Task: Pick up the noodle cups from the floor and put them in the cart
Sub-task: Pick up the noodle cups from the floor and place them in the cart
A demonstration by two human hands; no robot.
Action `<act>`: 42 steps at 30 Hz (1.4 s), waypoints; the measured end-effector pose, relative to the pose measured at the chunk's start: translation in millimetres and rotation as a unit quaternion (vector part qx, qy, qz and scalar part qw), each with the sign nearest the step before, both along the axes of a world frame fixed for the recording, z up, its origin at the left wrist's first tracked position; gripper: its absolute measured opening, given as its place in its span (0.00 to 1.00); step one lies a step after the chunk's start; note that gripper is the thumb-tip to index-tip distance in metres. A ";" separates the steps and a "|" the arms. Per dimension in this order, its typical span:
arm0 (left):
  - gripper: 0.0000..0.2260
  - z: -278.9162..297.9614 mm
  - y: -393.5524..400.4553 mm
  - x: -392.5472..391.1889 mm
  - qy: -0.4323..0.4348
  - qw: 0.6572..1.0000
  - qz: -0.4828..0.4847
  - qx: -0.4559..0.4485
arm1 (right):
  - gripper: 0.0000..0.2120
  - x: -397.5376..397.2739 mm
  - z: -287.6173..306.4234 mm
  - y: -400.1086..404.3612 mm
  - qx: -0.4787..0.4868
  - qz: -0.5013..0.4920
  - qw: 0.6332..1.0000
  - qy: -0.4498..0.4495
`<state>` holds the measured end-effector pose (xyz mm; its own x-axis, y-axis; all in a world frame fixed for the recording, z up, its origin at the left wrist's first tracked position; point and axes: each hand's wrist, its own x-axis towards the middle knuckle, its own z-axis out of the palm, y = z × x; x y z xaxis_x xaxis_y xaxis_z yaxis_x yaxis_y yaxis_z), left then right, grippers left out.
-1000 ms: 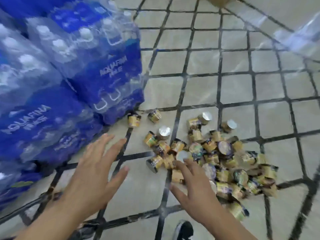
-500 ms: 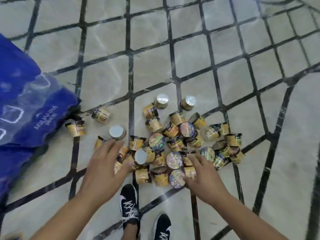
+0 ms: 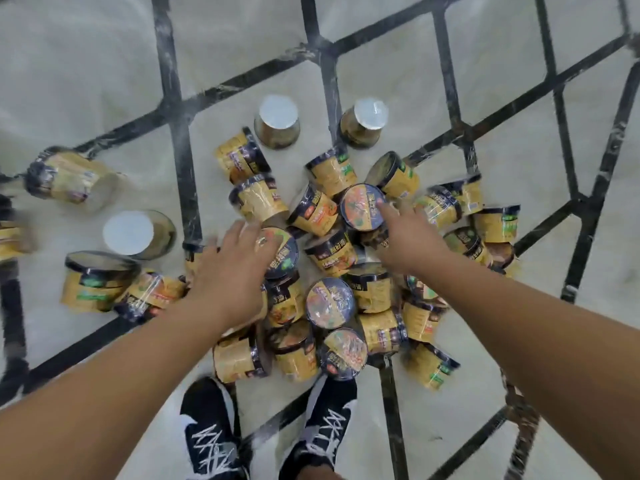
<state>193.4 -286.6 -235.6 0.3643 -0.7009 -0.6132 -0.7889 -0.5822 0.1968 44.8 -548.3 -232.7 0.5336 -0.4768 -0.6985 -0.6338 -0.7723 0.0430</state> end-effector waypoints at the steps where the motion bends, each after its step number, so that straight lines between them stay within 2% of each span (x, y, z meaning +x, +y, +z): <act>1: 0.46 -22.5 -7.2 6.5 -0.019 0.999 -0.028 0.016 | 0.44 7.0 -19.5 -13.1 -0.011 0.007 1.000 -0.005; 7: 0.50 -110.2 -32.7 22.3 -0.094 0.956 -0.261 0.097 | 0.49 34.4 -100.8 -49.8 -0.047 0.060 0.997 0.003; 9: 0.49 -123.9 -37.4 16.8 -0.076 0.963 -0.243 0.089 | 0.52 39.6 -115.9 -49.1 -0.034 0.056 0.998 0.012; 11: 0.47 -130.5 -42.9 8.9 -0.050 0.983 -0.163 0.061 | 0.52 42.7 -125.2 -45.2 -0.025 0.028 0.999 0.016; 13: 0.48 -132.4 -48.0 -1.3 -0.041 0.990 -0.122 0.055 | 0.53 46.4 -130.0 -45.3 -0.016 0.002 1.000 0.018; 18: 0.50 -141.1 -49.1 -15.0 -0.098 0.984 -0.138 0.048 | 0.65 47.2 -132.2 -37.6 -0.010 -0.018 1.000 0.017; 21: 0.49 -143.0 -49.2 -14.1 -0.104 0.984 -0.141 0.018 | 0.63 41.2 -129.3 -28.9 -0.026 -0.008 1.000 0.002; 24: 0.52 -129.8 -39.7 -7.9 -0.053 0.995 -0.085 -0.027 | 0.61 34.9 -122.6 -24.8 -0.046 -0.015 0.998 -0.033; 28: 0.52 -73.1 -8.7 -8.8 -0.019 0.995 0.003 -0.095 | 0.63 18.0 -85.3 -14.1 -0.037 -0.082 0.993 -0.072; 32: 0.53 13.0 36.9 -11.1 0.007 0.989 0.095 -0.115 | 0.60 -3.1 -12.1 15.9 -0.019 -0.121 0.987 -0.104; 38: 0.54 173.0 140.0 -18.3 0.025 0.969 0.215 -0.117 | 0.60 -30.2 133.1 133.8 0.047 -0.115 0.981 -0.151; 42: 0.51 286.7 225.9 -15.0 0.028 0.936 0.313 -0.161 | 0.61 -13.9 227.0 226.4 0.095 -0.078 0.971 -0.205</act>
<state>178.4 -60.7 51.1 0.7388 -0.5129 -0.4372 -0.2973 -0.8302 0.4715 30.9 -322.0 -5.7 0.7174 -0.4570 -0.5258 -0.6772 -0.6348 -0.3721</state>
